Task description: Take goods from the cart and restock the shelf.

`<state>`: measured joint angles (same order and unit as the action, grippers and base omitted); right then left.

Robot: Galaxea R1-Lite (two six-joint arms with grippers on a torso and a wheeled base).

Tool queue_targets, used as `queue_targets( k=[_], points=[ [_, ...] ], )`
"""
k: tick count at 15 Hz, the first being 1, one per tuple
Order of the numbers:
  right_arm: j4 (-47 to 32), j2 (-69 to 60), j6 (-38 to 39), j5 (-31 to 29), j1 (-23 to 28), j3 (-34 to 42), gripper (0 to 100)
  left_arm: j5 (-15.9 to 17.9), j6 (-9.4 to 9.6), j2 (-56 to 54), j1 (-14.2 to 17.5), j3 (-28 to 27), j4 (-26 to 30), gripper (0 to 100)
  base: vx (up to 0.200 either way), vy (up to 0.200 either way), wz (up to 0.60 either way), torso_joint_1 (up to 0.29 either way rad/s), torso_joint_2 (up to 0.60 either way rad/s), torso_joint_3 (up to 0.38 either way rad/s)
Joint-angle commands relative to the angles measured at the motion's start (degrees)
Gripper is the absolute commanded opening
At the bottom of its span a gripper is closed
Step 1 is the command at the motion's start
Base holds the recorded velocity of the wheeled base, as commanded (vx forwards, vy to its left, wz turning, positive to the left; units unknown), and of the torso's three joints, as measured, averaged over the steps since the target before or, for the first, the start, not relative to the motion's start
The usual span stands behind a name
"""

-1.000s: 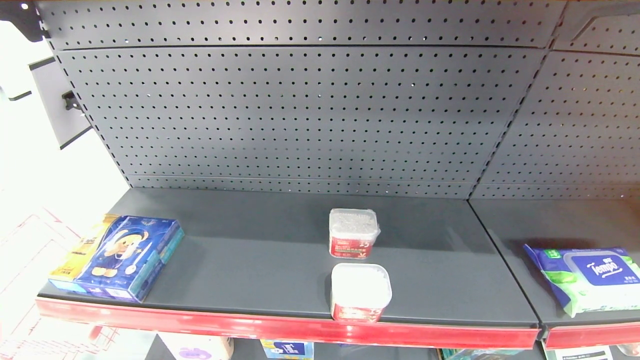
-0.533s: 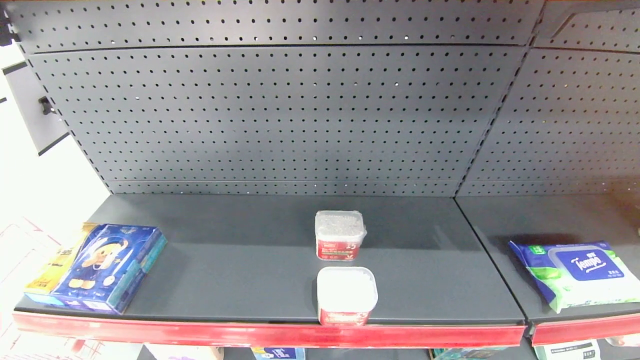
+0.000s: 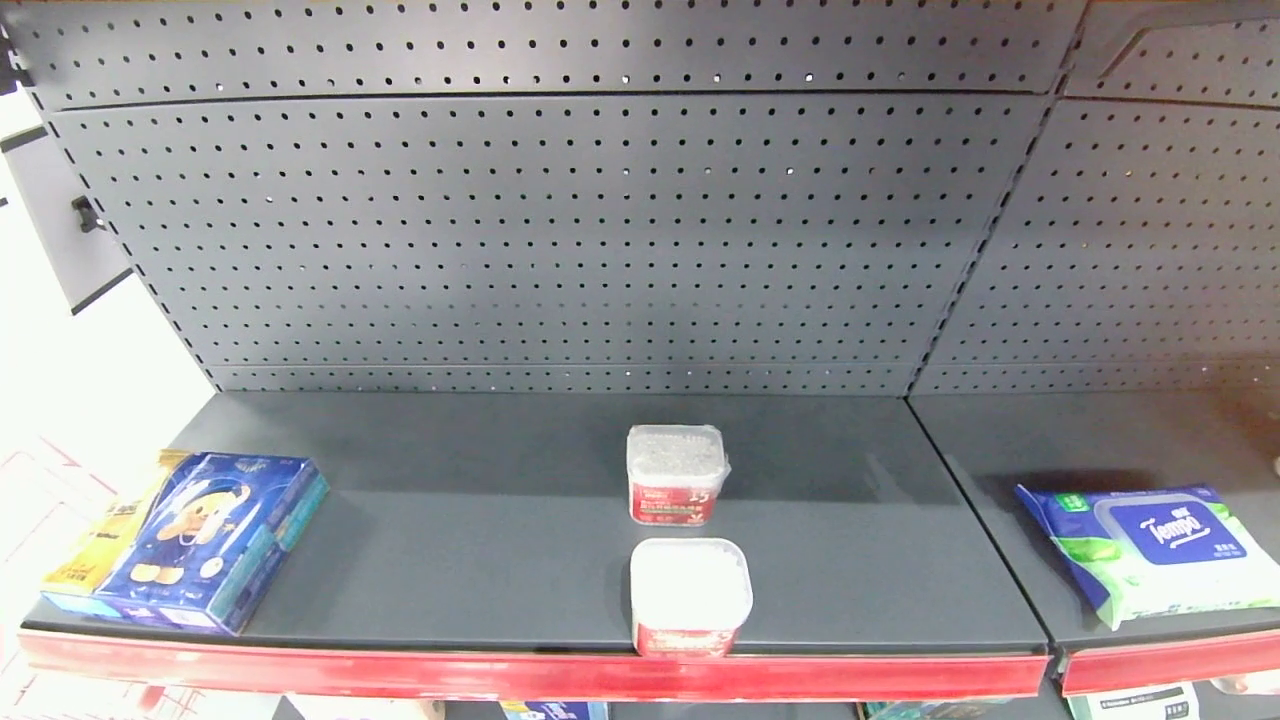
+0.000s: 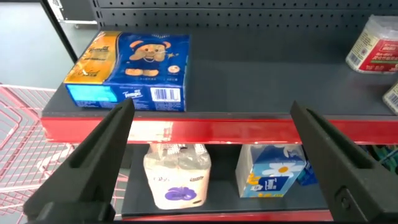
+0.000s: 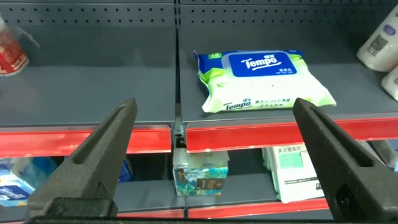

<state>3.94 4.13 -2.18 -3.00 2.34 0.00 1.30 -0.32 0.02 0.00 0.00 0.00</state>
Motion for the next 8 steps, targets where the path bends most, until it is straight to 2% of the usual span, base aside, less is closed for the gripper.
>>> queue_targets(
  k=[1,3,8],
  points=[
    [0.0,0.1,0.0,0.0,0.0,0.0,100,0.0,-0.03,0.0,0.0,0.0,0.0,100,-0.2,0.0,0.0,0.002,0.0,0.002],
    [0.0,0.1,0.0,0.0,-0.1,0.0,100,0.0,-0.03,0.0,0.0,0.0,0.0,100,-0.2,0.0,0.0,0.015,0.01,-0.005],
    [0.0,0.1,0.0,0.0,-0.1,0.0,100,0.0,-0.12,0.0,0.0,0.0,0.0,100,0.0,0.0,0.0,0.0,0.0,0.0]
  ],
)
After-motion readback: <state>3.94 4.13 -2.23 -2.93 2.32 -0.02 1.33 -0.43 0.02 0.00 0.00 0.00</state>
